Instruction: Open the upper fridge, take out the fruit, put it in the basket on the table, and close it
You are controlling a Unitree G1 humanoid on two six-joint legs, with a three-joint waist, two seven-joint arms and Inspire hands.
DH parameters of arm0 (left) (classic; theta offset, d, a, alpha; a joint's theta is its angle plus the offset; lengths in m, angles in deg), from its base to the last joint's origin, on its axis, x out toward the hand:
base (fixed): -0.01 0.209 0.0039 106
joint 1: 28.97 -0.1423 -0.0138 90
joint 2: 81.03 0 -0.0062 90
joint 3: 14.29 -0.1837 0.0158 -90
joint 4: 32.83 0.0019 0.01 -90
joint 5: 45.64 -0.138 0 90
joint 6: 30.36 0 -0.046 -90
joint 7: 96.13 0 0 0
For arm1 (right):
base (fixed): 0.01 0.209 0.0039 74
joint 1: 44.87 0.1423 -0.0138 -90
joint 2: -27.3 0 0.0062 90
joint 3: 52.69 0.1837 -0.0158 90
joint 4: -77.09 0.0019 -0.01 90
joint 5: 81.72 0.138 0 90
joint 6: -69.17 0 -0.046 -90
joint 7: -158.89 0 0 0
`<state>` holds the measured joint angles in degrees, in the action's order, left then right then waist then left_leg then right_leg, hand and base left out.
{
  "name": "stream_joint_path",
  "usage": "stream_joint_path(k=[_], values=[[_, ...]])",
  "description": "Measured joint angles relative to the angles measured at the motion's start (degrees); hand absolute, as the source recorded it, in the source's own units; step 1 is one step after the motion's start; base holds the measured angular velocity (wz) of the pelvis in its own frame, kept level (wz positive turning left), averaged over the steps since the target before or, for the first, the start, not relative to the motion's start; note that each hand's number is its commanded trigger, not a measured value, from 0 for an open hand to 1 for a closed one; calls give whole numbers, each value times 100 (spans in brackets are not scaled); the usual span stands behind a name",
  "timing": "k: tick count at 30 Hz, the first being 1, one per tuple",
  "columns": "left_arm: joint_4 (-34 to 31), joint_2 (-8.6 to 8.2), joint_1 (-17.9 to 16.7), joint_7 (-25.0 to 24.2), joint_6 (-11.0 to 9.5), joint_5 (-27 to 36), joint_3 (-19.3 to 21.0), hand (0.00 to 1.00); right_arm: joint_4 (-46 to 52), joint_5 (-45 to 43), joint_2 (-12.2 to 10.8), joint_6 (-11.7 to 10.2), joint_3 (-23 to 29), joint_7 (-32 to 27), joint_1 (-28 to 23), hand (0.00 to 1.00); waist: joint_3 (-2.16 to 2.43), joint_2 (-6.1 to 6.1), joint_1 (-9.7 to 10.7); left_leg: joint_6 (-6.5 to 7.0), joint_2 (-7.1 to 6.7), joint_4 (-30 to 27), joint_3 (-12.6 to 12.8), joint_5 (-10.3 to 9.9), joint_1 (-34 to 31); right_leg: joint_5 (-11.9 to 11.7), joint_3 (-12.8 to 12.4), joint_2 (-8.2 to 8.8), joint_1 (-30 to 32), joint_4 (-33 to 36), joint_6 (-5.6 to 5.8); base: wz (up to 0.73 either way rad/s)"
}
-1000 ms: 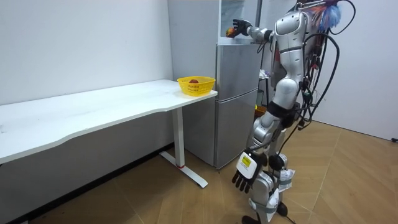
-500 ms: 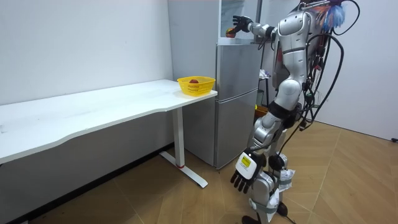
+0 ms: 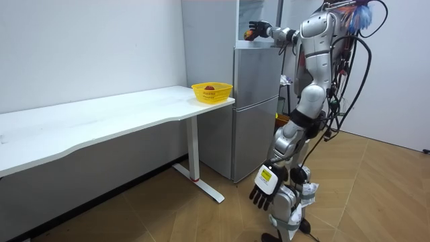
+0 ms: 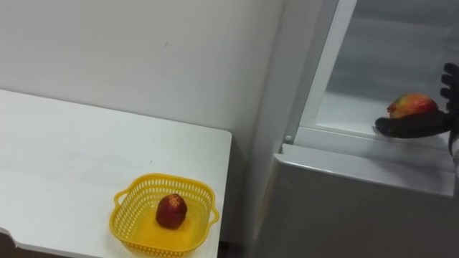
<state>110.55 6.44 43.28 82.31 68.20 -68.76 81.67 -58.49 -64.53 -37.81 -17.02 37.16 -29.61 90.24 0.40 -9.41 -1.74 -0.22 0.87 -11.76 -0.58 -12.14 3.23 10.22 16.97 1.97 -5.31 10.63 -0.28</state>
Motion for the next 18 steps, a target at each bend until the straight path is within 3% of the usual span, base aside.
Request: stream_joint_path(k=[14, 15, 16, 17, 18], values=[[8, 44, 51, 109, 31, 1, 5, 0, -208, 1, 0, 5, -3, 318, 0, 0, 3, 31, -32, -3, -2, 0, -15, -1, 22, 0, 33, 1, -64, -22, -1, 1], [8, 45, 51, 114, 31, 1, 5, 0, -208, 1, 0, 5, -3, 359, 0, 16, 6, 31, -30, -3, -2, 0, -15, -1, 23, 0, 33, 1, -64, -22, -1, 0], [7, 45, 55, 115, 31, 1, 5, 0, -208, 4, 0, 5, -3, 376, 0, 41, 6, 33, -34, -3, -1, 0, -14, -1, 26, 0, 34, 1, -63, -21, -1, 0], [7, 45, 58, 115, 31, 1, 5, 0, -209, 4, 0, 5, -3, 376, 0, 92, 6, 34, -34, -3, -1, 0, -14, -1, 27, 0, 34, 1, -63, -21, -1, 0], [8, 45, 67, 118, 30, 1, 5, 0, -214, 2, 0, 4, -11, 377, 0, 100, 7, 36, -33, -3, -1, 0, -14, -1, 29, -1, 34, 1, -65, -20, -1, 0]])
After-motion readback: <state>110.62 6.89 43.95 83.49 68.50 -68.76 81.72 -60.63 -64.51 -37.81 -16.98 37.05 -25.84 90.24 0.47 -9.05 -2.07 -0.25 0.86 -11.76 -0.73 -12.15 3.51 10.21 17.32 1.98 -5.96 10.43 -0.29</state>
